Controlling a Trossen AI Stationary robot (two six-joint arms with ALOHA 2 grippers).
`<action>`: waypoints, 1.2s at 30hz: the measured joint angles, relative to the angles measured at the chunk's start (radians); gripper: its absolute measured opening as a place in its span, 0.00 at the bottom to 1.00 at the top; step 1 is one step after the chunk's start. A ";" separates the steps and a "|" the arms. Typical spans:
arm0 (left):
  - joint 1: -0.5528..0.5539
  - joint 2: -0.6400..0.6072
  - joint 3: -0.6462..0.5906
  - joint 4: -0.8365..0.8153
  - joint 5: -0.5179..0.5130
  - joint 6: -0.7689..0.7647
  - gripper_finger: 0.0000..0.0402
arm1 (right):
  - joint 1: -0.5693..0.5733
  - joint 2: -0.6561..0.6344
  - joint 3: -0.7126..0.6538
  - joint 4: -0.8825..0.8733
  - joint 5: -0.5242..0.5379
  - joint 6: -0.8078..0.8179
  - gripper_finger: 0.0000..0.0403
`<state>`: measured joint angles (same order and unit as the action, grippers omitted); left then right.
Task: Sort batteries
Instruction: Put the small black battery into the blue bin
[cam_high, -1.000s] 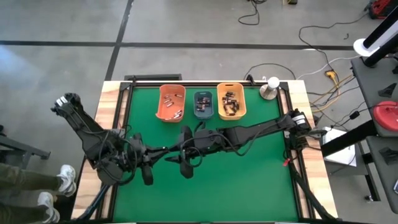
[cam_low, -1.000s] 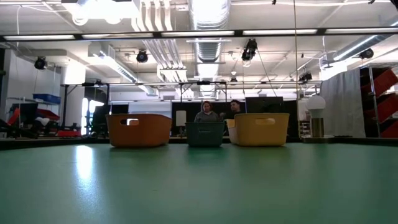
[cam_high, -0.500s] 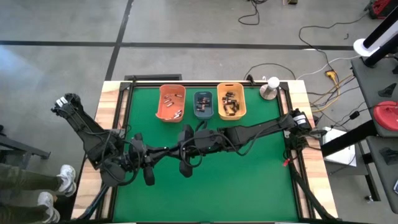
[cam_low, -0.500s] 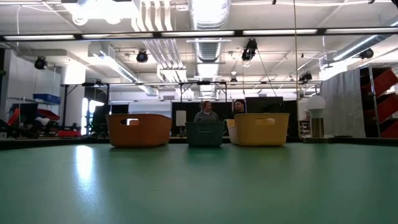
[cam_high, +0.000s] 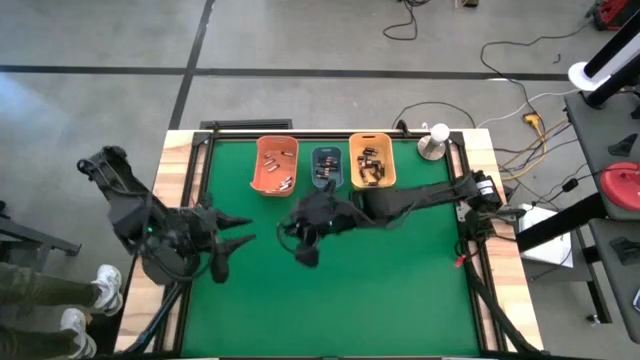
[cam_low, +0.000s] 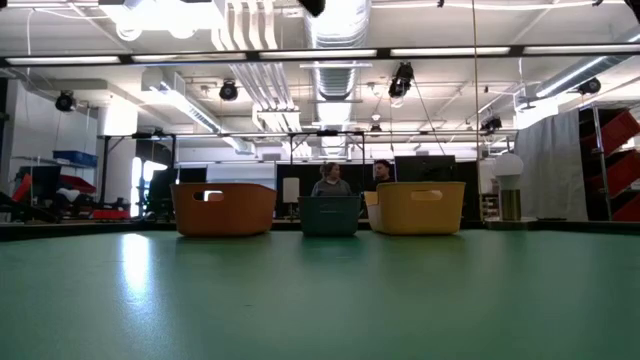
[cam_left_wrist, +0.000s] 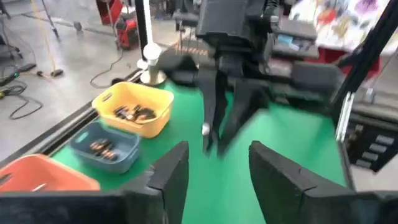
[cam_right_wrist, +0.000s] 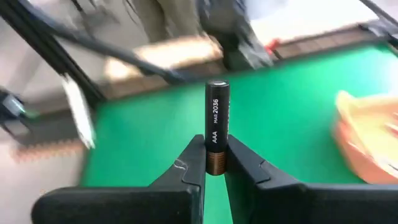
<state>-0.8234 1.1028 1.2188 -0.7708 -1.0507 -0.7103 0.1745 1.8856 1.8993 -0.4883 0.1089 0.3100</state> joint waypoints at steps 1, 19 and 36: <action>0.000 -0.004 0.033 -0.079 0.012 -0.025 0.37 | -0.014 -0.001 0.034 -0.098 0.003 -0.027 0.07; 0.034 -0.175 -0.020 -0.614 -0.084 -0.405 0.39 | -0.488 0.222 0.018 -0.495 0.040 -0.513 0.07; 0.035 -0.297 -0.185 -0.598 -0.089 -0.542 0.39 | -0.565 0.393 0.026 -0.486 -0.014 -0.635 0.07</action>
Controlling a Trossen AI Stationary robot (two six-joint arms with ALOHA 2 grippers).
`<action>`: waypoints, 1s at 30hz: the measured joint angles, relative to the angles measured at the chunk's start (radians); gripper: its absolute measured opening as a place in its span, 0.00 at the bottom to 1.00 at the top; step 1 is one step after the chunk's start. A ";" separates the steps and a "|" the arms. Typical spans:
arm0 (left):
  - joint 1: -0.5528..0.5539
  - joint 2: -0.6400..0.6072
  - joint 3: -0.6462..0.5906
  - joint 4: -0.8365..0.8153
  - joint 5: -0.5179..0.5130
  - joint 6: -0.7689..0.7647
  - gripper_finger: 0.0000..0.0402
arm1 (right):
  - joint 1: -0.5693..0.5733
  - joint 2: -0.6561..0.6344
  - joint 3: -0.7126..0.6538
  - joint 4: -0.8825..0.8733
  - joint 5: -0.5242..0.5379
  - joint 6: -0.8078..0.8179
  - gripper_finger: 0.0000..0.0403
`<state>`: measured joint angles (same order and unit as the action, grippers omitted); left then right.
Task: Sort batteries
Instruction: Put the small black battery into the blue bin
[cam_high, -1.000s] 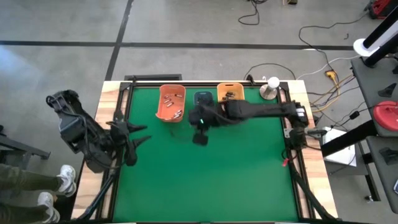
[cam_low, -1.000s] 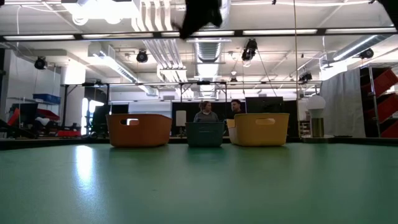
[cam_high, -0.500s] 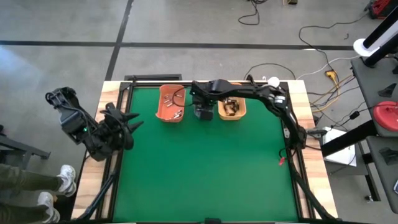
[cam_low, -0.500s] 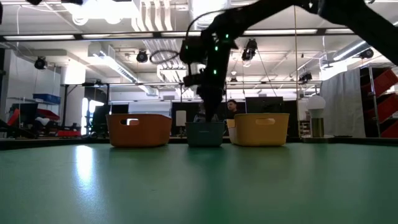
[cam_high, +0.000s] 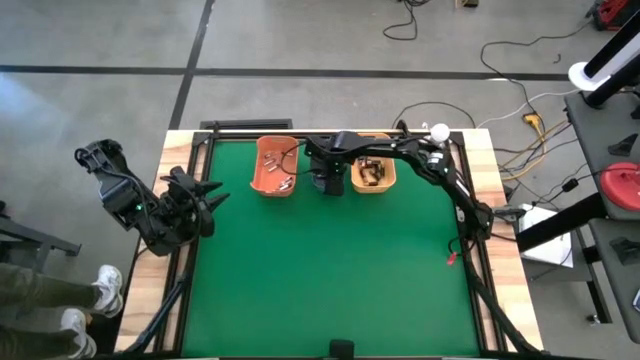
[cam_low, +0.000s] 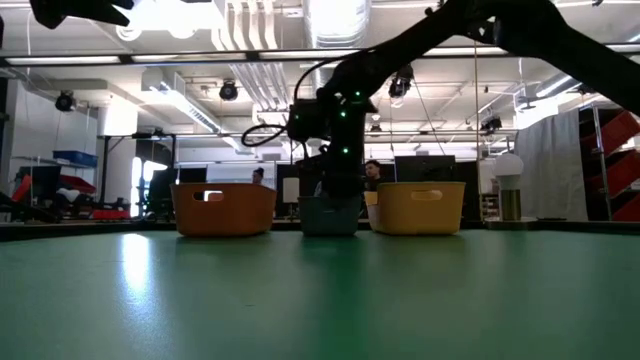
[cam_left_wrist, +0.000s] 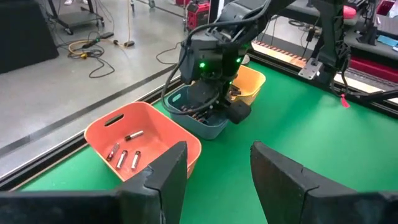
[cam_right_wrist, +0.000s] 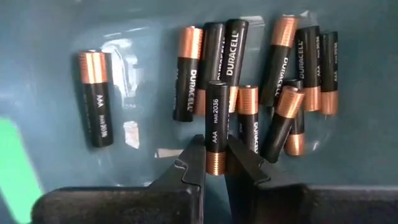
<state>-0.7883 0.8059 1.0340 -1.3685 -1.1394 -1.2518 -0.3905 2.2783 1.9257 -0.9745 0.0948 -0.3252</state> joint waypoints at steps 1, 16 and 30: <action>0.000 0.000 0.000 0.000 0.002 0.000 0.39 | -0.003 -0.001 -0.005 0.003 0.000 -0.001 0.07; 0.000 -0.003 0.000 0.020 0.004 0.009 0.39 | -0.016 0.006 -0.019 0.047 -0.023 -0.055 0.09; 0.000 -0.010 0.055 0.058 -0.001 0.051 0.39 | -0.015 -0.006 0.014 0.040 -0.031 0.021 0.24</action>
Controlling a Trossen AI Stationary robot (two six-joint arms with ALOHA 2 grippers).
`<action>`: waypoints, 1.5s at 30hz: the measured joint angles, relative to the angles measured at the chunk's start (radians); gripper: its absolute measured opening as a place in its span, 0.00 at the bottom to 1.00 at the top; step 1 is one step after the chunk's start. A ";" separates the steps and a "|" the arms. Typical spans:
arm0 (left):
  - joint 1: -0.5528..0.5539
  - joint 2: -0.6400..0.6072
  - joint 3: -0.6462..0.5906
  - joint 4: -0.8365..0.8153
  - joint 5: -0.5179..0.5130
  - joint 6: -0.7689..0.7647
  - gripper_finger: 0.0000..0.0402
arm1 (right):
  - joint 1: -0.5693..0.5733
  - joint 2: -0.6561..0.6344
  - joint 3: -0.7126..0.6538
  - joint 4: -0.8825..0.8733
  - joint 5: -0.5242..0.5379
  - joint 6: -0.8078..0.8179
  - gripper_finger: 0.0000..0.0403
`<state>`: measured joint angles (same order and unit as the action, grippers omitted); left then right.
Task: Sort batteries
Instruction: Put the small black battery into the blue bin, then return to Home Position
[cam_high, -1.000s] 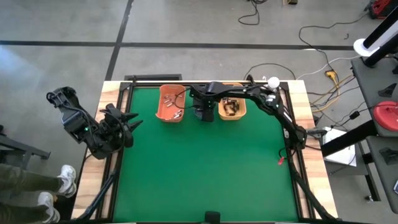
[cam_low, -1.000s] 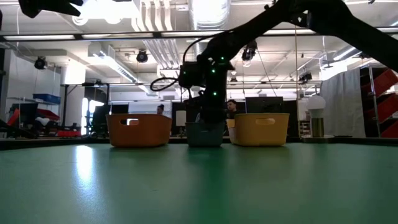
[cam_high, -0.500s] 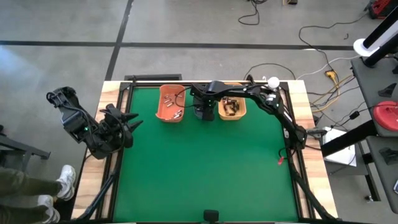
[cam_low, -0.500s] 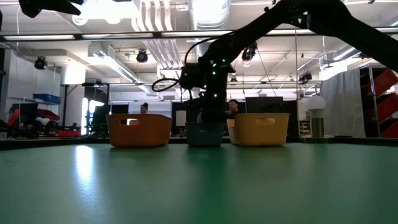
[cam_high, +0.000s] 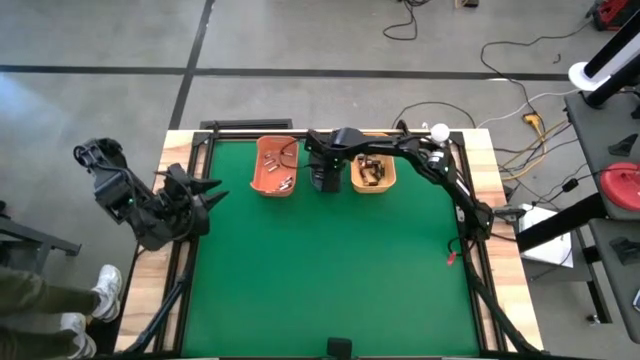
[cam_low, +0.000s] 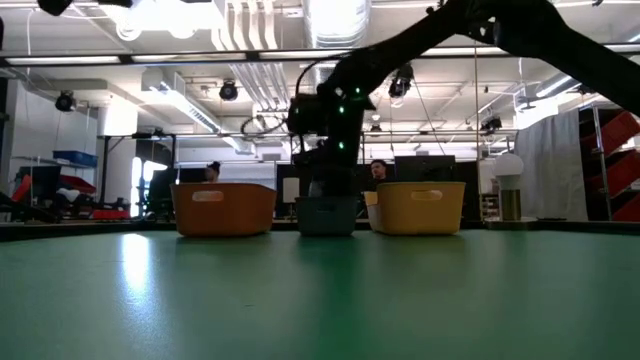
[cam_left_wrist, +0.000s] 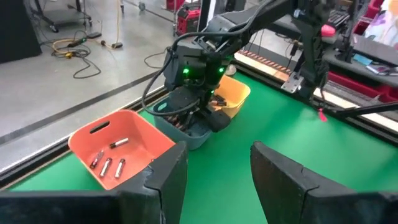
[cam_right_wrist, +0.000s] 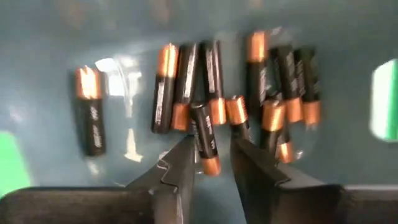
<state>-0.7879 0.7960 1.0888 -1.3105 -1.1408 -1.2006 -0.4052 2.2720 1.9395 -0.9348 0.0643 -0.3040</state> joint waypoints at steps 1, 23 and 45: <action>0.000 0.001 0.016 0.001 -0.001 0.020 0.39 | 0.000 -0.007 0.016 -0.012 -0.007 0.006 0.25; 0.000 0.059 0.364 0.011 -0.060 0.250 0.39 | 0.171 -0.425 -0.037 0.307 -0.243 0.182 0.28; 0.258 -0.017 -0.253 1.264 0.635 0.853 0.39 | 0.301 -1.015 -0.622 0.876 -0.057 0.451 0.03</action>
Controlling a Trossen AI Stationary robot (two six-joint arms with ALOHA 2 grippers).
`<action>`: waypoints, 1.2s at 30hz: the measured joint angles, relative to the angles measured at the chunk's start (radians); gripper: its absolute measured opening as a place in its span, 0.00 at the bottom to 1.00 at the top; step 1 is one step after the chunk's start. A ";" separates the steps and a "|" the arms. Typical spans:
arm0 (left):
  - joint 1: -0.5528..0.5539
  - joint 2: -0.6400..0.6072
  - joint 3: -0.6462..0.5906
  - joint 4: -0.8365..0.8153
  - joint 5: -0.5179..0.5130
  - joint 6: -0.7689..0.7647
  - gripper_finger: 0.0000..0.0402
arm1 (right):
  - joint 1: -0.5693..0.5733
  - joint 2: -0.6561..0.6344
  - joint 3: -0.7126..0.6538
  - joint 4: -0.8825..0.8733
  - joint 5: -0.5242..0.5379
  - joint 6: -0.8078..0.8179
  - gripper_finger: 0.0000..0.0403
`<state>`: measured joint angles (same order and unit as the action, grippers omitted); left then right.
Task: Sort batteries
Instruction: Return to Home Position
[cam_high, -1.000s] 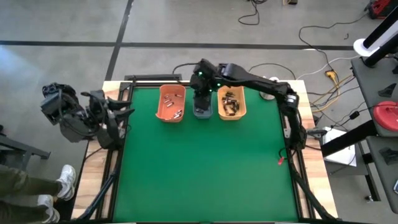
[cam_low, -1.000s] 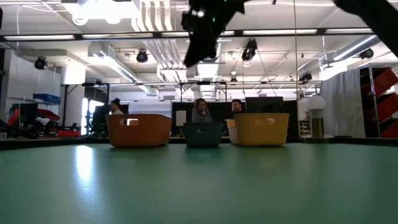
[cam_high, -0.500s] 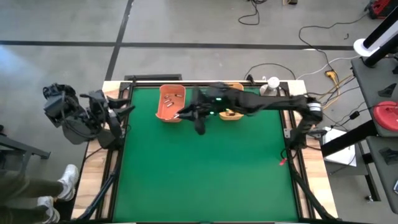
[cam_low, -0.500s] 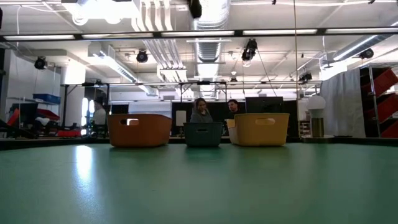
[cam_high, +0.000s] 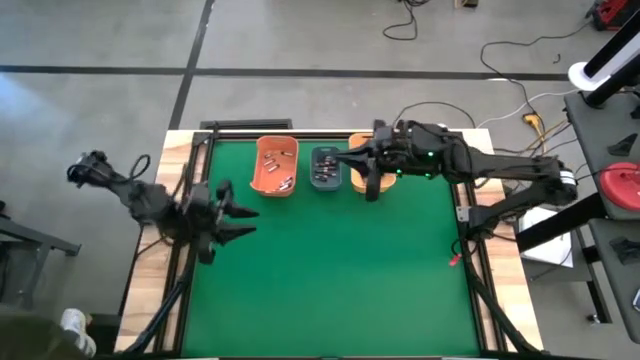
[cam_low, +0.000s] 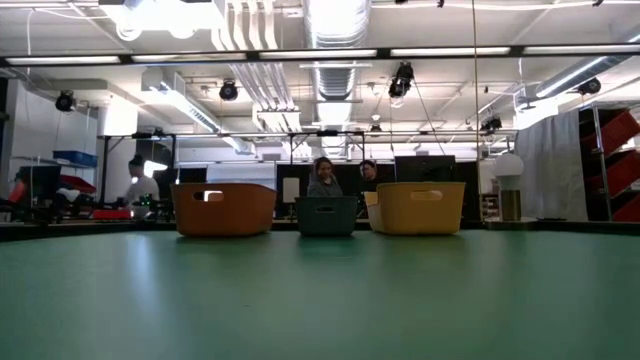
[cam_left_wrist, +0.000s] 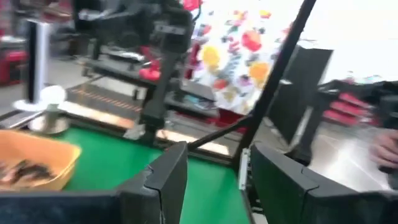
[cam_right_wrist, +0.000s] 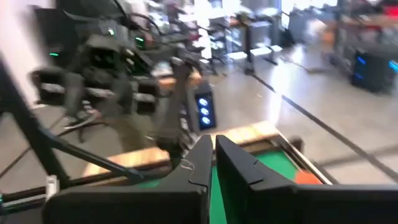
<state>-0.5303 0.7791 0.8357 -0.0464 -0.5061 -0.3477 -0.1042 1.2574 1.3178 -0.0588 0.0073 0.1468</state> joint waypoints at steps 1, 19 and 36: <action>0.054 -0.005 -0.018 0.034 0.083 0.009 0.39 | 0.000 -0.020 -0.019 -0.010 0.026 0.027 0.03; 0.631 -0.023 -0.015 0.013 0.334 0.077 0.39 | -0.011 -0.223 -0.161 -0.292 0.064 -0.131 0.03; 0.629 -0.420 -0.291 -0.086 0.332 0.166 0.39 | -0.010 -0.469 -0.751 0.406 -0.013 -0.265 0.03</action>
<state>0.0990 0.3590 0.5452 -0.1327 -0.1738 -0.1816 -0.1138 0.7887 0.5664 0.3469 -0.0054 -0.1185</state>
